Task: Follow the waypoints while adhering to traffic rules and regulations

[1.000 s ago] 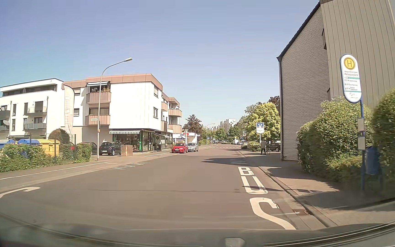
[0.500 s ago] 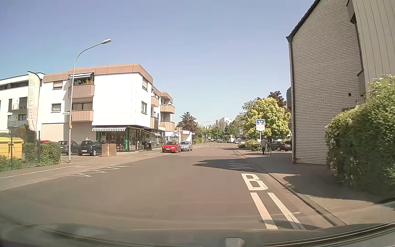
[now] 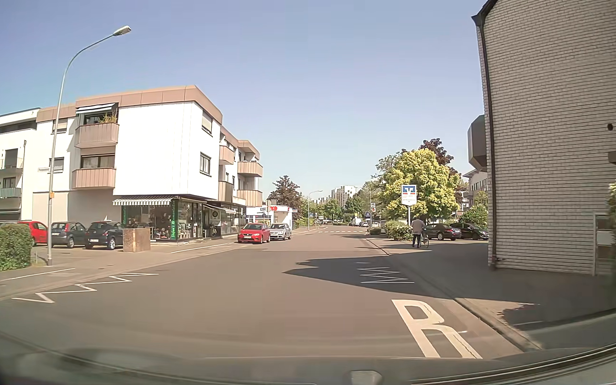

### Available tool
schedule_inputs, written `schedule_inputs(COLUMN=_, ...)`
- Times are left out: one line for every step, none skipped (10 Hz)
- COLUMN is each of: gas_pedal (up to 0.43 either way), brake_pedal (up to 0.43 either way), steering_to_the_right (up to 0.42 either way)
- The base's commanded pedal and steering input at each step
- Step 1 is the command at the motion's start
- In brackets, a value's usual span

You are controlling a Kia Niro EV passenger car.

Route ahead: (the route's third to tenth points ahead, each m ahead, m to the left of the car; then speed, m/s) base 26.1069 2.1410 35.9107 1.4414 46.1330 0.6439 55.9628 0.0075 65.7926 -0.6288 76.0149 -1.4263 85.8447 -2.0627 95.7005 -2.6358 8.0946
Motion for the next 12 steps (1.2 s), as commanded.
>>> schedule_inputs(gas_pedal=0.079, brake_pedal=0.030, steering_to_the_right=0.015)
schedule_inputs(gas_pedal=0.079, brake_pedal=0.030, steering_to_the_right=0.015)
schedule_inputs(gas_pedal=0.079, brake_pedal=0.030, steering_to_the_right=0.015)
schedule_inputs(gas_pedal=0.079, brake_pedal=0.030, steering_to_the_right=0.014)
schedule_inputs(gas_pedal=0.079, brake_pedal=0.030, steering_to_the_right=0.008)
schedule_inputs(gas_pedal=0.079, brake_pedal=0.030, steering_to_the_right=0.007)
schedule_inputs(gas_pedal=0.079, brake_pedal=0.030, steering_to_the_right=0.007)
schedule_inputs(gas_pedal=0.079, brake_pedal=0.030, steering_to_the_right=0.007)
schedule_inputs(gas_pedal=0.079, brake_pedal=0.030, steering_to_the_right=0.006)
schedule_inputs(gas_pedal=0.079, brake_pedal=0.030, steering_to_the_right=0.007)
schedule_inputs(gas_pedal=0.079, brake_pedal=0.030, steering_to_the_right=0.006)
schedule_inputs(gas_pedal=0.079, brake_pedal=0.030, steering_to_the_right=0.006)
